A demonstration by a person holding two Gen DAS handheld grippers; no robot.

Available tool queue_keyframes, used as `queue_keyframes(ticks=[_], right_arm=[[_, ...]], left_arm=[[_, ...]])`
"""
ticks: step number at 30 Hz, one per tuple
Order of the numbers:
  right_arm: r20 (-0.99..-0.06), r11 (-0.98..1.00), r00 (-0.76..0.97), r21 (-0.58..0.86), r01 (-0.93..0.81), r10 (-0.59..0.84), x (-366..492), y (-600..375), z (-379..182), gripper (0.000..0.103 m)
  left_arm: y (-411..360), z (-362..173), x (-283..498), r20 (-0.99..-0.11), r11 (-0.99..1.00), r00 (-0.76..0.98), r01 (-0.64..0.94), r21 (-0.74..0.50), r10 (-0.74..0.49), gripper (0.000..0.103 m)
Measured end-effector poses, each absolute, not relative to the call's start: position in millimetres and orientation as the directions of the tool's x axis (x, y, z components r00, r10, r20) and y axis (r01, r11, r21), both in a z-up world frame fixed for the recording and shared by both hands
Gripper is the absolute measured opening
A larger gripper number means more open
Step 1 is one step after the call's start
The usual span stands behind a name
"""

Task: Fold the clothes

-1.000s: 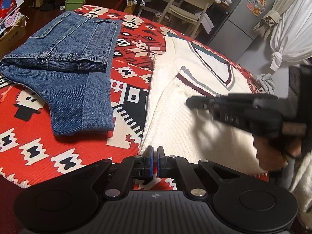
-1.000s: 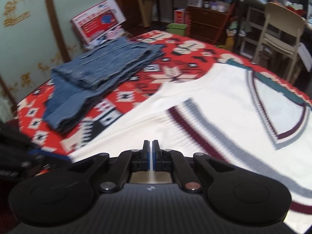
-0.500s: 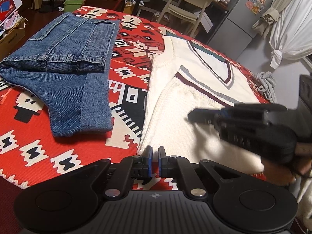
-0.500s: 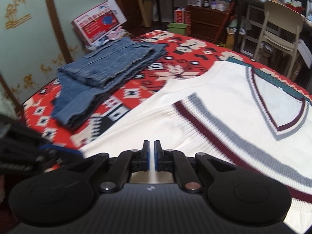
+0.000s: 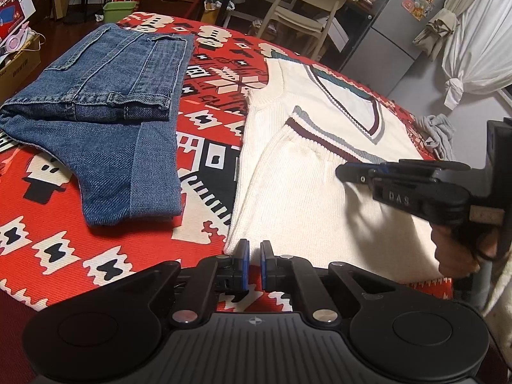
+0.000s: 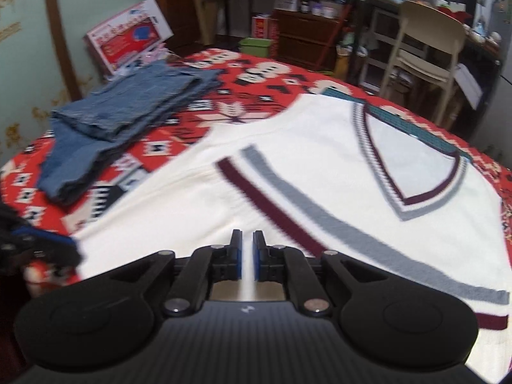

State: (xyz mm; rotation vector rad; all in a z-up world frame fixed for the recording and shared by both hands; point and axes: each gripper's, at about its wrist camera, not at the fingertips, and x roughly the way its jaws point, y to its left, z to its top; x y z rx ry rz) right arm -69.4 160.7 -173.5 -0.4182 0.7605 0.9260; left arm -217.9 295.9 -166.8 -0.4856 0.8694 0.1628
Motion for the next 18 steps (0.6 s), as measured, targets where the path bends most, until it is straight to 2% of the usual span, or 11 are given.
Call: queue_keyframes(ticks=[9,18], right_arm=[[-0.731,0.55,0.33,0.074,-0.832,0.598,-89.1,129.3,-156.8,0.006],[-0.747,0.721,0.43,0.094,-0.686,0.507,-109.1,73.0,-162.5,0.01]], left_arm=[[288.5,-160.8,-214.4,-0.776,0.894,0.63,-0.324,-0.309,-0.04,0.009],[238.3,-145.3,-181.4,-0.76,0.946,0.646,-0.196,-0.258,-0.074,0.009]])
